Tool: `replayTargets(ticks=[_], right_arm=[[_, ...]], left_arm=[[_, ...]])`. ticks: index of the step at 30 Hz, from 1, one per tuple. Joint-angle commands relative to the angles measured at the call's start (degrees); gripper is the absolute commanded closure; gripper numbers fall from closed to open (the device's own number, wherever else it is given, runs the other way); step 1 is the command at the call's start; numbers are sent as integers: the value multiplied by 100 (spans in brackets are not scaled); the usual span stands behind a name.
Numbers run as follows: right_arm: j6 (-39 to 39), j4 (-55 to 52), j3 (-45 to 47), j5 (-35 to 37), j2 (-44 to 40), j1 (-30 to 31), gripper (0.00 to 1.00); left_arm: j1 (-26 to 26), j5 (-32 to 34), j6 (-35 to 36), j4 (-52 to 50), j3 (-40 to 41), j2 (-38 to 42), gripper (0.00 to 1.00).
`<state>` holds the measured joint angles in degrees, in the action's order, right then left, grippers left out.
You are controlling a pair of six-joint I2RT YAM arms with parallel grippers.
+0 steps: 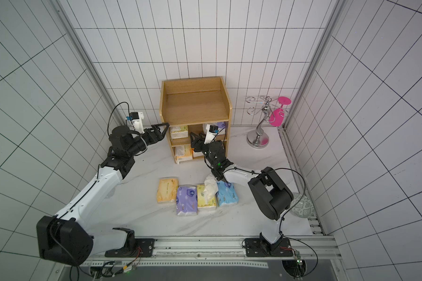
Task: Remove the tissue boxes from the shelf
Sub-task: Adjust the shelf at the center of the board.
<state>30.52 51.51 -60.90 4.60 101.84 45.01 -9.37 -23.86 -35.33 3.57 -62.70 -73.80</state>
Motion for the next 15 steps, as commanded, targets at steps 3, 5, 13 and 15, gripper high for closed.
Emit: replayTargets(ticks=[3, 5, 13, 15], right_arm=[[-322, -606, 413, 203, -625, 8, 42], [-395, -744, 606, 233, -864, 15, 43], [-785, -1563, 1149, 237, -1778, 8, 50], [-890, -1748, 1318, 234, -2061, 12, 52]], left_arm=[[-25, -37, -163, 13, -470, -271, 14], [-132, 19, -165, -70, -608, -360, 20], [-815, 750, 133, -384, -708, -237, 46], [-992, 952, 232, -477, -718, -215, 52]])
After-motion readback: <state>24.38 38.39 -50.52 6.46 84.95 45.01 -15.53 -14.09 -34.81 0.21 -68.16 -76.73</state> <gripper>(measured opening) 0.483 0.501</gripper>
